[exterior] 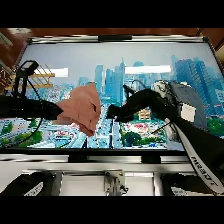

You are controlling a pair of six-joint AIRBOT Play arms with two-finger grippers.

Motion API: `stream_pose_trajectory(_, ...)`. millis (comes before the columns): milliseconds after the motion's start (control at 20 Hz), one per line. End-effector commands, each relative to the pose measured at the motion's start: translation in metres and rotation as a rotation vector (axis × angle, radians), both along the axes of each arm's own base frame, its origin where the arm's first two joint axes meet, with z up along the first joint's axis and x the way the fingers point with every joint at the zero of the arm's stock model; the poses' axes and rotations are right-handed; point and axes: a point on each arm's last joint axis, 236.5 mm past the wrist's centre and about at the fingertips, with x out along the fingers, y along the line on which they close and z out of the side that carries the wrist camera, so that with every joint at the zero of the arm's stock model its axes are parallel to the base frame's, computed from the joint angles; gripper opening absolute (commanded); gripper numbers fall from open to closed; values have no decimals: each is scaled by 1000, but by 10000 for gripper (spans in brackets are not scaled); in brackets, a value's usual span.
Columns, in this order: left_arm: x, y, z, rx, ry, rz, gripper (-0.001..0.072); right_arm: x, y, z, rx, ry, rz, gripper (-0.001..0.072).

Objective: Fold the shirts.

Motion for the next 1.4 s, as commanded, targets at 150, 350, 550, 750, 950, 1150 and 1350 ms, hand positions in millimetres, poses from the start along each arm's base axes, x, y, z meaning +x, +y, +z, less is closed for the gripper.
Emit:
stream_pose_trajectory(150, -29, 53, -63, 245, 193, 65, 55, -50, 74, -69, 61, 154, -67, 683)
stream_pose_trajectory(350, -34, 55, -73, 255, 219, 62, 55, -51, 103, -76, 111, 164, -152, 683)
stream_pose_trajectory(550, -33, 54, -73, 252, 213, 63, 55, -48, 116, -77, 114, 154, -251, 682)
stream_pose_trajectory(750, -32, 54, -72, 252, 212, 63, 55, -48, 123, -76, 117, 152, -289, 209)
stream_pose_trajectory(950, -27, 52, -68, 240, 182, 67, 55, -30, 109, -53, 117, -6, -187, 68)
stream_pose_trajectory(1150, 9, 36, -5, 141, -31, 82, 55, -1, 47, 39, 127, -239, -8, 68)
stream_pose_trajectory(1350, 35, -14, 150, -188, -420, 44, 55, 33, -21, 202, 250, -483, -42, 68)
